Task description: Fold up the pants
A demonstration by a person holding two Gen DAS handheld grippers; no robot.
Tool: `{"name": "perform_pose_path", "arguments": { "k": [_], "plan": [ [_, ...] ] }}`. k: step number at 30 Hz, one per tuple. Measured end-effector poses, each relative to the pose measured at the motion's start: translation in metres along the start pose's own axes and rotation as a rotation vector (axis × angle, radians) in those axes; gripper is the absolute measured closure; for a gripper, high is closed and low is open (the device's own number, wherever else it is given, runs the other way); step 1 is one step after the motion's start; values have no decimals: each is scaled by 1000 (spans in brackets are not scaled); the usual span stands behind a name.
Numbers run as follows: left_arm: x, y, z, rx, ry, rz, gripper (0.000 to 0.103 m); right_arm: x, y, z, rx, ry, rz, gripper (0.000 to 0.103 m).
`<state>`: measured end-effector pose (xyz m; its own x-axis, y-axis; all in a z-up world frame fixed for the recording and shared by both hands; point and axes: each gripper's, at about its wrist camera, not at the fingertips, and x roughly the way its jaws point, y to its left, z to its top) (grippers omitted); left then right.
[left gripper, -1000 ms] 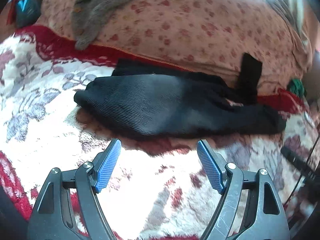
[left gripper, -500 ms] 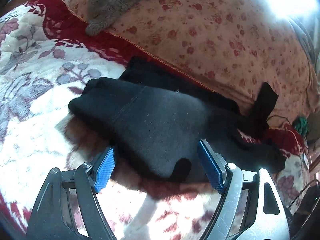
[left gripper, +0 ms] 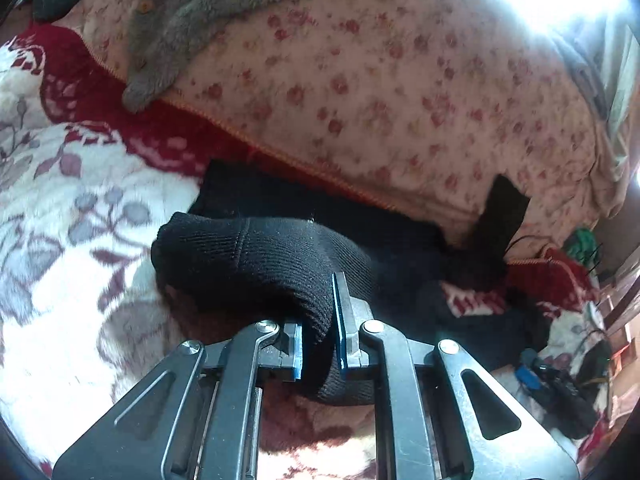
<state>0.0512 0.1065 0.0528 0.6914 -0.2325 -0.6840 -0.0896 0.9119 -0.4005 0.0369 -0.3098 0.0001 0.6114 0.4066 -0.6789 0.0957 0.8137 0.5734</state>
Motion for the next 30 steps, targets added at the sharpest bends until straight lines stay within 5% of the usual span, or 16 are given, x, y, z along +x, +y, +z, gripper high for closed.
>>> {"name": "perform_pose_path", "arguments": {
  "k": [3,6,11,21,26,30],
  "plan": [
    [-8,-6,10,9,-22,-14,93,14,-11,12,61,5,32,72],
    [-17,-9,12,14,-28,-33,93,14,-20,19,125,-28,97,82],
    [-38,-6,10,-3,-48,-63,93,-9,-3,22,52,-86,99,85],
    [-119,49,8,-18,-91,8,93,-26,68,4,-106,41,74,86],
    [-145,88,9,-41,-136,116,93,15,111,-8,-179,184,85,84],
    [-131,116,5,-112,-100,181,93,72,123,-1,-102,270,137,82]
  ]
}}
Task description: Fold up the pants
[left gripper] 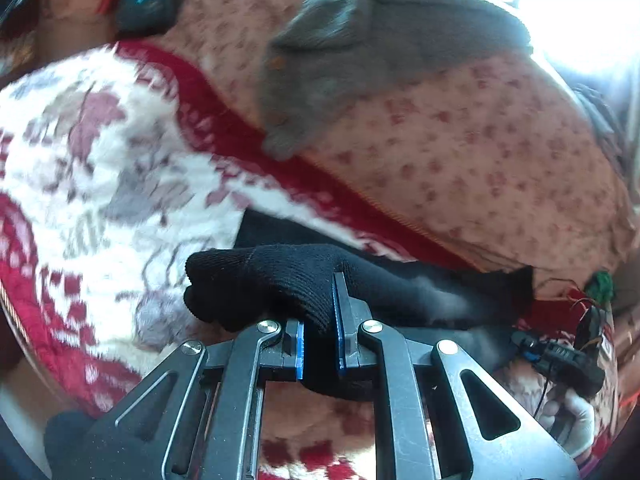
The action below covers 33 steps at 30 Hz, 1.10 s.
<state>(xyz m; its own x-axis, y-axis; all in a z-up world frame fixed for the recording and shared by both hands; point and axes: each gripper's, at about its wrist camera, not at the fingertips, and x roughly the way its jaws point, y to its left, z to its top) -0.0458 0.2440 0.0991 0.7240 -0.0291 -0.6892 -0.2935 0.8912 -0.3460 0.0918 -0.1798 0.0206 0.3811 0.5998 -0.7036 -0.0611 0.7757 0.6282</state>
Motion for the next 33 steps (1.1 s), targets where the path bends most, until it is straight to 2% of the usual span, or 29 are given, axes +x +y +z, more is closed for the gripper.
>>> {"name": "perform_pose_path", "arguments": {
  "k": [3,5,8,9,12,15,18,21,24,26,28,30,31,32,33],
  "plan": [
    [7,7,-5,-19,7,11,93,-2,-11,7,109,-15,85,78],
    [9,5,-6,-5,0,23,93,-18,-12,6,85,-75,112,77],
    [13,0,-4,5,-6,37,93,-41,-14,18,18,-146,82,77],
    [13,0,-3,0,-10,38,93,-43,-11,27,-8,-158,59,72],
    [15,1,1,-20,-7,34,93,-50,-13,44,-30,-155,-7,69],
    [18,-1,1,0,-14,52,93,-66,-21,32,5,-156,90,68],
    [22,-3,1,17,-15,68,93,-71,-33,1,36,-154,67,67],
    [25,-2,2,8,-11,68,93,-66,-60,-21,104,-130,52,67],
    [26,-1,2,15,-11,74,93,-56,-82,-21,157,-115,2,67],
    [27,-1,1,16,-10,81,93,-47,-94,-16,186,-111,32,67],
    [30,0,1,17,-6,88,93,-44,-99,-8,215,-155,83,66],
    [33,-1,1,20,1,97,93,-36,-102,2,226,-191,100,58],
    [34,-1,0,21,3,100,93,-31,-105,6,234,-192,98,58],
    [35,-2,-1,22,5,102,93,-26,-106,9,241,-189,103,60],
    [35,-2,-1,24,6,104,93,-24,-107,13,247,-202,110,69]
  ]
}}
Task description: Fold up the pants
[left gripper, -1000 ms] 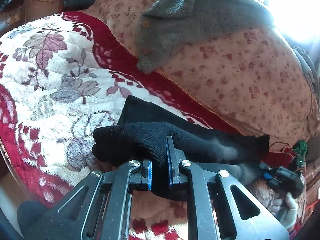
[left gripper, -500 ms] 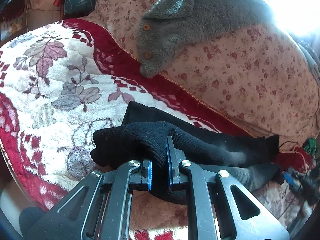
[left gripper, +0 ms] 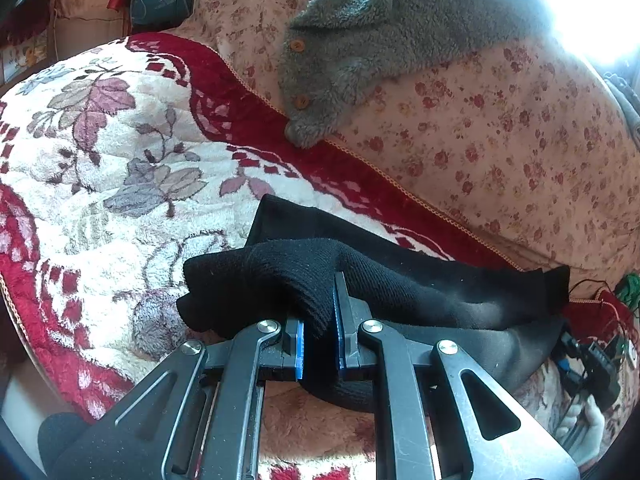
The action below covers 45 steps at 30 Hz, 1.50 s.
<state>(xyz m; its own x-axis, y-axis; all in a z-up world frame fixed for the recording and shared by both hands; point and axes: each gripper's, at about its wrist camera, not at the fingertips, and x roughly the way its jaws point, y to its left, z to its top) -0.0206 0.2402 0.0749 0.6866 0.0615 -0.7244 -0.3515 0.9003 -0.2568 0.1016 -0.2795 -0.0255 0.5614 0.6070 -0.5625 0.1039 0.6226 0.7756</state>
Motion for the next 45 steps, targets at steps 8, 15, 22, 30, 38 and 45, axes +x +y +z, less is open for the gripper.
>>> {"name": "perform_pose_path", "arguments": {
  "k": [8,15,22,30,38,45],
  "plan": [
    [-4,1,2,-16,8,-30,93,-33,20,2,-30,-104,103,92],
    [-25,0,3,-16,4,-101,93,-109,46,-14,-67,-143,123,92],
    [-28,2,-16,24,54,-91,93,-145,35,-52,-76,-84,-132,88],
    [-21,14,-46,13,86,-59,93,-141,-8,-87,64,-24,-155,79],
    [-14,22,-44,-59,125,-104,92,-115,-25,-85,134,-53,-87,75],
    [-5,25,-26,-46,128,-132,92,-122,-34,-75,212,-159,91,91]
  ]
}}
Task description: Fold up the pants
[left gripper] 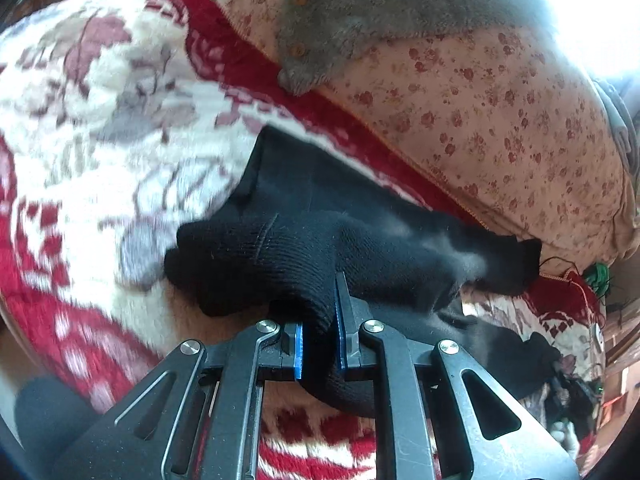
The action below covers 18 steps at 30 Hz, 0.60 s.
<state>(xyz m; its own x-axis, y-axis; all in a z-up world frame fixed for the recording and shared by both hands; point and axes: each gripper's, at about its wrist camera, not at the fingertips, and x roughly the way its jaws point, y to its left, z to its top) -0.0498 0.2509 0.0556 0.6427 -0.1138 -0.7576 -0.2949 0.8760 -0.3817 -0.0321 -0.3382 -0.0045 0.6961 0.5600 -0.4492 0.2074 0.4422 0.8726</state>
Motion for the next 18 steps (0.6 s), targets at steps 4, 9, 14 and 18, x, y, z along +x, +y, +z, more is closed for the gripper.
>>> {"name": "perform_pose_path", "arguments": {
  "k": [4,9,14,18],
  "plan": [
    [-6,-5,21,38,-29,-7,92,-27,34,-9,-118,13,-5,92],
    [-29,-7,31,56,23,-54,92,-69,78,-23,-208,25,6,92],
    [-39,1,23,56,109,-45,92,-91,101,-36,-301,40,-61,91],
    [-24,20,-1,32,198,13,91,-67,93,-48,-307,135,-119,84]
  ]
}}
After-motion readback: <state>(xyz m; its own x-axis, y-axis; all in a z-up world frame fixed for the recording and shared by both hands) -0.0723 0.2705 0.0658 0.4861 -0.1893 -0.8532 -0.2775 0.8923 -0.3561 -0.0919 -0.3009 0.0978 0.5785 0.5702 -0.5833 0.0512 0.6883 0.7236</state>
